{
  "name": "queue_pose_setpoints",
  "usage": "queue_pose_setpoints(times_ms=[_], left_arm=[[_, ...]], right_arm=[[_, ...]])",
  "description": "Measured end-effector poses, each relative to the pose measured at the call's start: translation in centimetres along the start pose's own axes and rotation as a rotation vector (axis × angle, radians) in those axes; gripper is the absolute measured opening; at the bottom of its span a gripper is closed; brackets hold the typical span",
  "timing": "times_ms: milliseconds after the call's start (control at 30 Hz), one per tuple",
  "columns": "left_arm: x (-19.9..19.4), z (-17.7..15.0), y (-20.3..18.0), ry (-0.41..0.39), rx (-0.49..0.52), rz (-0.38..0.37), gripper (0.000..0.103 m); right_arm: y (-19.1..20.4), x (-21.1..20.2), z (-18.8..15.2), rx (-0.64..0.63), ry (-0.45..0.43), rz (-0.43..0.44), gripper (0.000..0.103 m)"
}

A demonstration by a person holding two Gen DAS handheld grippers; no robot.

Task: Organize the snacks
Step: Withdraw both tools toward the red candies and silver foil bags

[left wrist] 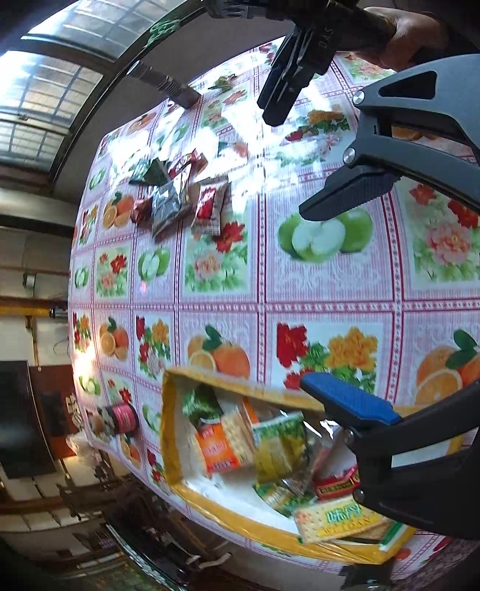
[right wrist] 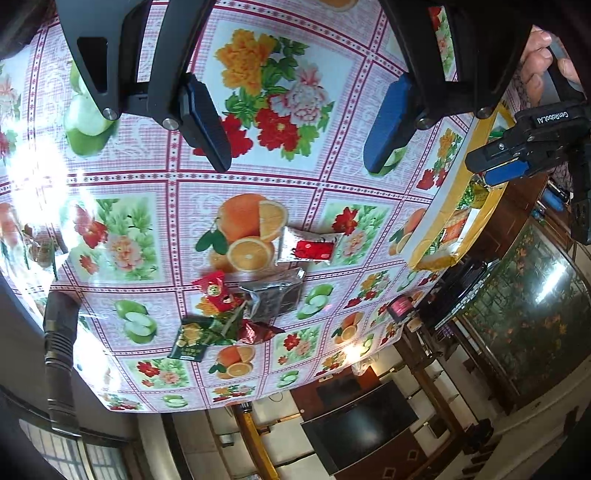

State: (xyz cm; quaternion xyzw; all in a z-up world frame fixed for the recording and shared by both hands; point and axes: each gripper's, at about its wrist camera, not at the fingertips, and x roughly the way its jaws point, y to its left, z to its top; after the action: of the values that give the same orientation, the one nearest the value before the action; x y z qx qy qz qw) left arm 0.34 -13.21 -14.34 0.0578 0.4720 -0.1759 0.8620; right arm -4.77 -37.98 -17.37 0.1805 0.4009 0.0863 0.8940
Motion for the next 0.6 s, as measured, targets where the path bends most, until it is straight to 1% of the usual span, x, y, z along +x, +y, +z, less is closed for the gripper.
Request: queue_pose_setpoints(times_ms=[200,400,500,600], left_arm=[[1.7,1.3,-2.0,0.030,0.039,-0.008,0.084],[3.9,3.1,-3.2,0.069,0.061,-0.017,0.084],[5.0,4.1,-3.7,0.088,0.049,-0.034,0.084],[6.2,5.3,-4.0,0.105,0.020,-0.055,0.084]], right_arm=[[-1.4,-0.4,0.1,0.011,-0.005,-0.021,0.074],[-3.7,-1.0,1.3,0.060,-0.029,-0.082,0.074],[-4.7,-1.2,2.5,0.086,-0.055,-0.073,0.074],[-4.5,-0.5,4.2,0.079,-0.063,-0.058,0.074]])
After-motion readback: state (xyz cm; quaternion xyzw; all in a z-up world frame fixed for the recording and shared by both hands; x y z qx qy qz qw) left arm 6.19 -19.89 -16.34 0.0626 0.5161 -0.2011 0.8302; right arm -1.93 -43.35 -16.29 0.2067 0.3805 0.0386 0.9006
